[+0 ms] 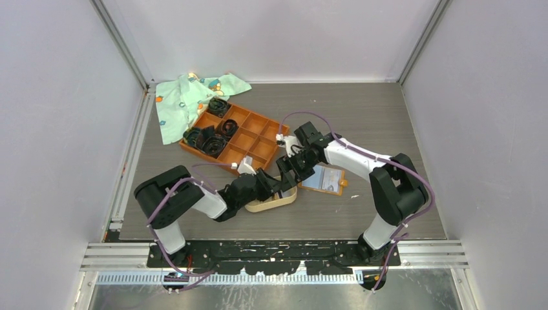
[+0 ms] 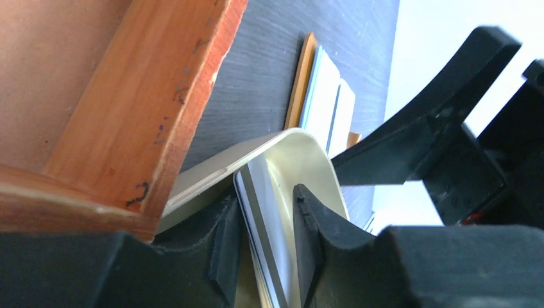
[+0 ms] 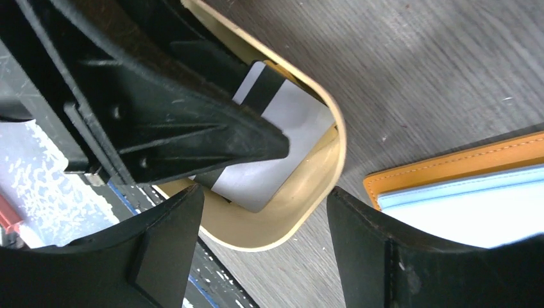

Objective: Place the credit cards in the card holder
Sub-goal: Pick up the credit card from the storage box.

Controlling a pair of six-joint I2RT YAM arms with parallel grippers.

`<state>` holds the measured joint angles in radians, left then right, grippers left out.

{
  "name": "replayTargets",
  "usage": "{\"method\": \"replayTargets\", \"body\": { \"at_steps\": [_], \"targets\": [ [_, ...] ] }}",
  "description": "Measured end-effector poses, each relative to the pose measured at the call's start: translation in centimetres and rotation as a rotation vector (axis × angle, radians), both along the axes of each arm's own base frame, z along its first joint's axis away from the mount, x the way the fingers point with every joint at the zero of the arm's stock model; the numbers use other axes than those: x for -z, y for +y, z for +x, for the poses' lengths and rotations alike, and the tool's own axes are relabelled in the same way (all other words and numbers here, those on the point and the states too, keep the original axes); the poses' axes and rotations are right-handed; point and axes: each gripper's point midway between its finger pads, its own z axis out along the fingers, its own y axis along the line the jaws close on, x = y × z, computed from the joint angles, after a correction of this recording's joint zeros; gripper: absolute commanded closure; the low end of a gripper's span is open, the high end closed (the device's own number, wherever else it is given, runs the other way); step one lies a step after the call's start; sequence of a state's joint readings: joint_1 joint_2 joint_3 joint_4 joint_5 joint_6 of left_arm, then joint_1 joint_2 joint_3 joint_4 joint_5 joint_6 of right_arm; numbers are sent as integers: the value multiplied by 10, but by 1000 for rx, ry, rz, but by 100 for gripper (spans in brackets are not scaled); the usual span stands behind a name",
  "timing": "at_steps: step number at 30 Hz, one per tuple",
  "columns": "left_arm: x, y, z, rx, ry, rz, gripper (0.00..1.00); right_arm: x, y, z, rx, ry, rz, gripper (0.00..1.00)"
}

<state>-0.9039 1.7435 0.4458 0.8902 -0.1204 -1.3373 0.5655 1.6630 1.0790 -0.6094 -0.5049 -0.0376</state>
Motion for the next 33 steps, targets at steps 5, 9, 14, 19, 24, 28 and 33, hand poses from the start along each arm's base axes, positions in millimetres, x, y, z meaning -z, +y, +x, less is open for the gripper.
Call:
{"method": "replayTargets", "body": {
  "at_steps": [5, 9, 14, 19, 24, 28, 33],
  "targets": [
    [6, 2, 10, -55, 7, -23, 92, -2, 0, -4, 7, 28, 15, 24],
    [5, 1, 11, -59, 7, -27, 99, -2, -1, -4, 14, 36, 18, 25],
    [5, 10, 7, -41, 8, 59, 100, -7, -5, -1, 33, 32, 31, 25],
    [-13, 22, 2, -17, -37, 134, 100, -24, -12, 8, 68, 4, 79, 24],
    [-22, 27, -1, 10, -66, 160, 100, -29, -13, 9, 78, 0, 98, 25],
    [-10, 32, -7, 35, -45, 188, 91, -30, -13, 8, 76, 5, 103, 25],
    [7, 38, -10, 50, -5, 216, 78, -30, -12, 7, 73, 9, 107, 24]
  ]
}}
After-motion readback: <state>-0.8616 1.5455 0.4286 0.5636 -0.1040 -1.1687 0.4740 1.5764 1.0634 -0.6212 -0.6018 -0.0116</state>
